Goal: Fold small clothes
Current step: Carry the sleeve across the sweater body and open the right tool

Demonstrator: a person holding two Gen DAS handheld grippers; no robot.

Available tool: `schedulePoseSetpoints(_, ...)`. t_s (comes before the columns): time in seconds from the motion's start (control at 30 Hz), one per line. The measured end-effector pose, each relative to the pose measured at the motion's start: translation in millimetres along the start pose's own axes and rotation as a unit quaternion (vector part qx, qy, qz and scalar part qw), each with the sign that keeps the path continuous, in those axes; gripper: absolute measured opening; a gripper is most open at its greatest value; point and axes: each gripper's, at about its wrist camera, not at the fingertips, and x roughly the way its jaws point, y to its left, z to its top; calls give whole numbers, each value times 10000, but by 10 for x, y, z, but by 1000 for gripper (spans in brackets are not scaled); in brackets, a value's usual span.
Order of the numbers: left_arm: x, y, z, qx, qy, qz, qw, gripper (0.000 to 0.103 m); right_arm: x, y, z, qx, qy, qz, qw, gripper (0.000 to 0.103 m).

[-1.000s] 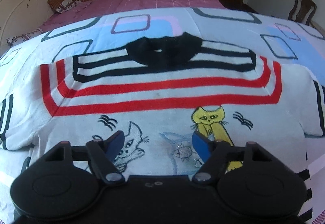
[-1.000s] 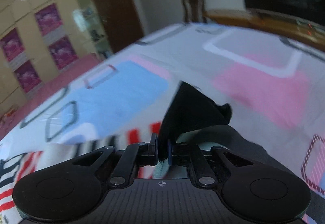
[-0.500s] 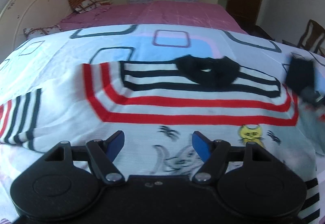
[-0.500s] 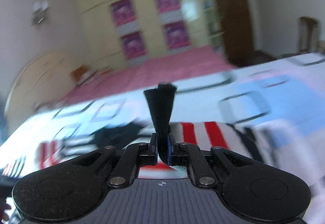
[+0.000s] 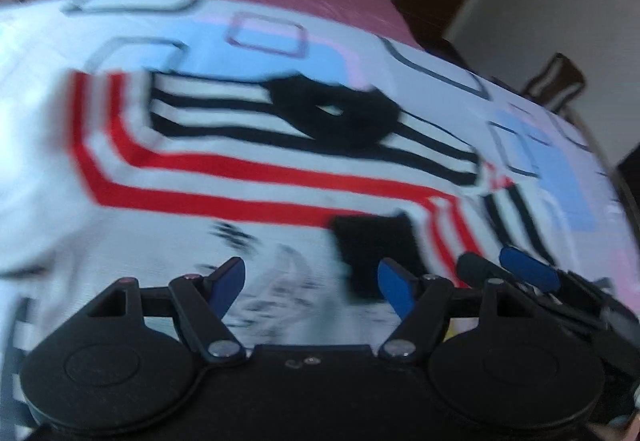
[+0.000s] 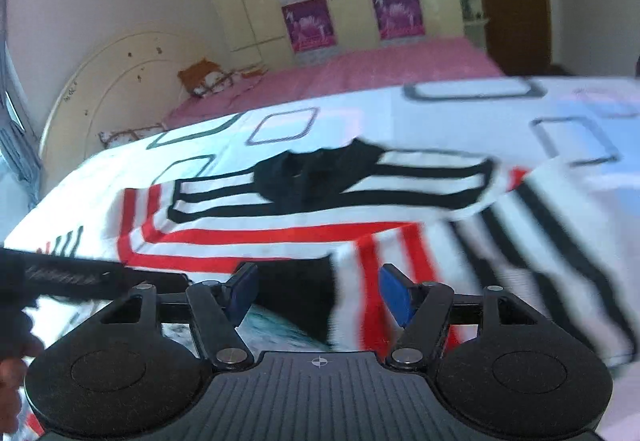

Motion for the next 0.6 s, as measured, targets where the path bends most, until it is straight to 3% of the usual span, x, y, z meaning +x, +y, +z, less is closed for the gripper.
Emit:
schedulePoseSetpoints(0.1, 195, -129, -12, -32, 260, -236, 9994, 67, -236, -209, -103, -58, -58, -510, 9987, 66)
schedulePoseSetpoints(0.2, 371, -186, -42, -74, 469, -333, 9983, 52, -426, -453, -250, 49, -70, -978, 9952, 66)
schedulePoseSetpoints(0.33, 437, -217, -75, -56, 201, -277, 9994, 35, -567, -777, -417, 440, 54, -1335, 9901, 66)
schedulePoseSetpoints(0.4, 452, -201, -76, -28, 85, -504, 9987, 8, -603, -890, -463, 612, 96, -1413, 9880, 66)
schedulePoseSetpoints(0.6, 196, -250, 84, 43, -378, -867, 9955, 6, -568, -1010, -500, 800, 190, -1456, 9859, 66)
